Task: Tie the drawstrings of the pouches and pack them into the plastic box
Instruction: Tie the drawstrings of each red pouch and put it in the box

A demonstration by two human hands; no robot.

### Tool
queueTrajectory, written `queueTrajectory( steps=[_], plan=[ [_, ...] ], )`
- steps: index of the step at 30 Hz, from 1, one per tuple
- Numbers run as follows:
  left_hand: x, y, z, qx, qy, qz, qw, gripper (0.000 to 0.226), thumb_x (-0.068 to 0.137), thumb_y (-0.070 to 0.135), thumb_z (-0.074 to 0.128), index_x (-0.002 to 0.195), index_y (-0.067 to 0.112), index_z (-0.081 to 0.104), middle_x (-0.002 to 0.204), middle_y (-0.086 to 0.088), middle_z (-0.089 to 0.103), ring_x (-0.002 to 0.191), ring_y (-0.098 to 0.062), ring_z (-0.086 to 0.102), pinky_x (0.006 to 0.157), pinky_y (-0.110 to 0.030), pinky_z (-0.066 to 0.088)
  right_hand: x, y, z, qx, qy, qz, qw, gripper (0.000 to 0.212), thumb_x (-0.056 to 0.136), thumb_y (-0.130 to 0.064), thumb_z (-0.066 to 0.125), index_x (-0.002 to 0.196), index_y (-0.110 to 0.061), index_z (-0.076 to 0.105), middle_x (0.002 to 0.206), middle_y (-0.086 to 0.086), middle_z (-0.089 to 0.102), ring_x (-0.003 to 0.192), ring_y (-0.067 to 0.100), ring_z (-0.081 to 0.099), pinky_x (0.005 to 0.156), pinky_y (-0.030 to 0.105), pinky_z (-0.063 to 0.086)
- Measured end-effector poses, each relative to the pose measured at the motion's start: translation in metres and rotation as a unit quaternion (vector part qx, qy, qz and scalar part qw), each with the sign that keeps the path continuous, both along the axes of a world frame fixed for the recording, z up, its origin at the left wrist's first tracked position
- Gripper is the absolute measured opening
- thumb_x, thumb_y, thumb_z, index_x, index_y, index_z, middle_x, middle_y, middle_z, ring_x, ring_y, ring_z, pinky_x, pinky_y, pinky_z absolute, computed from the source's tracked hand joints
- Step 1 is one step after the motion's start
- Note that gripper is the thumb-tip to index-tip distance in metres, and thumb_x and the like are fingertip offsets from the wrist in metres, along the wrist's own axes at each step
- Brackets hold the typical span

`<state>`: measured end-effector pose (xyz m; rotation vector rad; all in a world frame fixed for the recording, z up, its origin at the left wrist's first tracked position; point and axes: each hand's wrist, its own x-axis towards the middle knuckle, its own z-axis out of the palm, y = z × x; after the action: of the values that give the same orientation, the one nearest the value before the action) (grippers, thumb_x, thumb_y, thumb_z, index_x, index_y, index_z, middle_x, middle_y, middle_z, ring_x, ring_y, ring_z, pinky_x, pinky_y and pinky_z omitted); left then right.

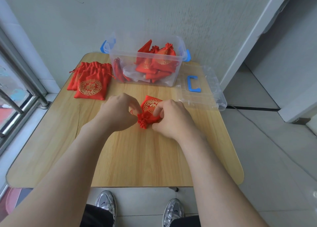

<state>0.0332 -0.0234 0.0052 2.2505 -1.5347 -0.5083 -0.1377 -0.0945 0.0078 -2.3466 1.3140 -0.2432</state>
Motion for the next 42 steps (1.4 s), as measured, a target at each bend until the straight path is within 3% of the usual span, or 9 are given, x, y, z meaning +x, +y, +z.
queueTrajectory(
  steps=[6,12,17,23,27,29,32,36,42],
  plan=[
    [0.013,-0.001,-0.017,0.020,-0.057,-0.048,0.997,0.039,0.078,0.037,0.090,0.062,0.058,0.061,0.078,0.031,0.070,0.099,-0.015,0.067,0.097,-0.050,0.054,0.001,-0.002,-0.008,-0.039,0.007,0.038,0.998,0.005,0.092,-0.025,0.078,0.093,-0.030,0.078,0.092,-0.005,0.072,0.090,0.020,0.069,0.081,0.038,0.060],
    [0.001,-0.002,-0.008,0.039,-0.019,-0.093,0.995,0.011,0.096,0.036,0.074,0.090,0.045,0.076,0.084,0.029,0.074,0.105,-0.007,0.064,0.104,-0.052,0.047,-0.001,-0.002,-0.009,-0.045,0.034,0.062,0.996,0.009,0.102,-0.014,0.061,0.108,-0.020,0.064,0.102,-0.001,0.064,0.097,0.025,0.064,0.080,0.038,0.052],
    [-0.012,-0.001,-0.004,0.063,0.042,-0.102,0.992,0.022,0.088,0.045,0.051,0.091,0.038,0.072,0.085,0.021,0.074,0.095,-0.014,0.070,0.102,-0.053,0.049,-0.005,-0.005,-0.007,0.018,0.017,0.052,0.998,0.024,0.099,-0.005,0.052,0.110,-0.023,0.064,0.099,-0.005,0.060,0.098,0.021,0.061,0.074,0.033,0.049],
    [-0.022,-0.005,-0.012,0.060,0.052,-0.056,0.995,0.016,0.099,0.026,0.052,0.089,0.024,0.065,0.089,0.001,0.073,0.081,-0.017,0.069,0.100,-0.051,0.048,-0.002,-0.009,-0.017,0.072,-0.018,0.036,0.997,0.025,0.111,-0.029,0.042,0.098,-0.019,0.060,0.092,-0.003,0.061,0.078,0.010,0.058,0.056,0.027,0.038],
    [-0.018,-0.004,-0.011,0.064,0.061,-0.060,0.994,0.016,0.097,0.026,0.055,0.084,0.024,0.064,0.085,0.002,0.073,0.072,-0.016,0.070,0.095,-0.047,0.050,-0.005,-0.012,-0.019,0.073,-0.017,0.023,0.997,0.019,0.104,-0.016,0.054,0.095,-0.010,0.070,0.098,0.003,0.069,0.089,0.025,0.066,0.071,0.041,0.058],
    [-0.016,-0.003,-0.010,0.058,0.087,-0.055,0.993,0.015,0.092,0.027,0.058,0.079,0.023,0.066,0.079,0.003,0.073,0.069,-0.017,0.070,0.082,-0.039,0.052,-0.005,-0.013,-0.021,0.068,-0.024,0.014,0.997,0.021,0.102,-0.016,0.058,0.093,-0.007,0.074,0.097,0.006,0.072,0.089,0.026,0.069,0.075,0.042,0.062],
    [-0.018,0.000,-0.008,0.032,0.126,-0.034,0.991,0.017,0.093,0.018,0.060,0.077,0.014,0.067,0.072,0.000,0.074,0.062,-0.019,0.069,0.058,-0.027,0.053,-0.003,-0.013,-0.023,0.070,-0.038,0.015,0.997,0.018,0.102,-0.021,0.061,0.094,-0.015,0.075,0.089,0.001,0.069,0.078,0.016,0.066,0.058,0.029,0.052],
    [-0.022,0.000,-0.007,0.002,0.170,0.018,0.985,0.019,0.099,0.021,0.058,0.091,0.006,0.068,0.083,-0.006,0.076,0.084,-0.021,0.067,0.073,-0.034,0.050,-0.004,-0.015,-0.025,0.091,-0.061,0.035,0.993,0.012,0.102,-0.021,0.063,0.103,-0.030,0.071,0.081,-0.010,0.055,0.074,0.009,0.057,0.055,0.019,0.037],
    [-0.023,-0.008,-0.007,-0.009,0.338,0.084,0.937,0.018,0.097,0.016,0.054,0.086,0.007,0.064,0.077,-0.009,0.070,0.074,-0.022,0.065,0.071,-0.039,0.048,-0.004,-0.014,-0.022,0.088,-0.053,0.049,0.993,0.015,0.102,-0.018,0.062,0.106,-0.025,0.074,0.078,-0.014,0.053,0.071,0.002,0.051,0.055,0.016,0.036]
  ],
)
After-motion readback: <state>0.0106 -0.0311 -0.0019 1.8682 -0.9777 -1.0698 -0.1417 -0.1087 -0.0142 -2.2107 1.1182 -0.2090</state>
